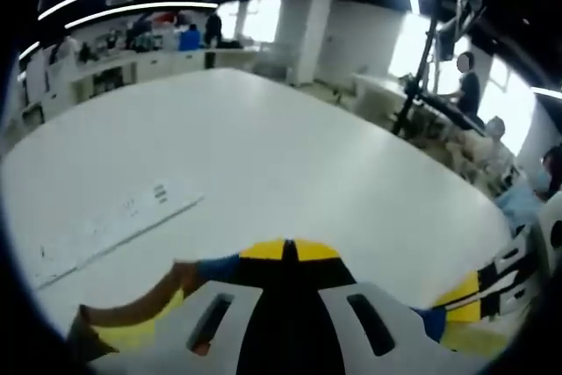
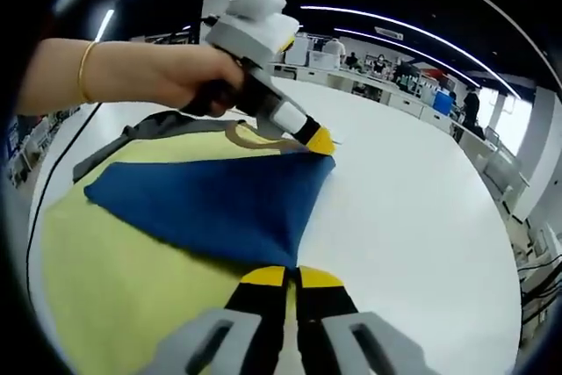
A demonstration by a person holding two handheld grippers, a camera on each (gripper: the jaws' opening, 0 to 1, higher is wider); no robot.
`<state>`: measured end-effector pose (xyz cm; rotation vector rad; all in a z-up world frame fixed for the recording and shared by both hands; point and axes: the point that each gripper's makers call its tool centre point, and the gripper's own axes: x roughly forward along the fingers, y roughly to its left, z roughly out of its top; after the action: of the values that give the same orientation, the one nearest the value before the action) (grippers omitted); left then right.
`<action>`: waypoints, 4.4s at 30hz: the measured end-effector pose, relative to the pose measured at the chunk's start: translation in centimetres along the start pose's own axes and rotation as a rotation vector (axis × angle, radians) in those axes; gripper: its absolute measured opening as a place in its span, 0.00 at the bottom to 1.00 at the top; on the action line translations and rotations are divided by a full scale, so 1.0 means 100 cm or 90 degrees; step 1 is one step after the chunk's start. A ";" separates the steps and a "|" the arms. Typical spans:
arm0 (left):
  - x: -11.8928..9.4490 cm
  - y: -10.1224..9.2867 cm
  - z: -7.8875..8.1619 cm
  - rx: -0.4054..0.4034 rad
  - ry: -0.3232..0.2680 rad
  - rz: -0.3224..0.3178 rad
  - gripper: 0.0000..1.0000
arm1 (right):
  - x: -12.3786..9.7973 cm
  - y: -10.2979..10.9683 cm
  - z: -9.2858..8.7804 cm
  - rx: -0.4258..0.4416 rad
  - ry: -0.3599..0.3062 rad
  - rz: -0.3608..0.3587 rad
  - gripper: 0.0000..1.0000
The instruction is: Fold the garment on the visible template until the final outline fits inside the template.
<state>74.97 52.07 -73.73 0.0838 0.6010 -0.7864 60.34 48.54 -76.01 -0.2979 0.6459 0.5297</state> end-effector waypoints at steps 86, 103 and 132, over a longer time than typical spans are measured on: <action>-0.346 0.003 -0.118 -0.049 -0.061 0.224 0.99 | 0.000 0.000 -0.018 0.067 0.056 0.017 0.00; -0.362 0.002 -0.148 -0.082 -0.051 0.250 0.95 | -0.004 -0.020 -0.026 0.054 0.094 0.015 0.00; -0.399 0.036 -0.200 -0.132 -0.011 0.315 0.81 | -0.055 0.011 0.029 0.022 0.004 0.094 0.77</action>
<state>45.99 85.95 -69.37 0.0319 0.6093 -0.2432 57.46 48.64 -70.43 -0.2201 0.6863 0.6588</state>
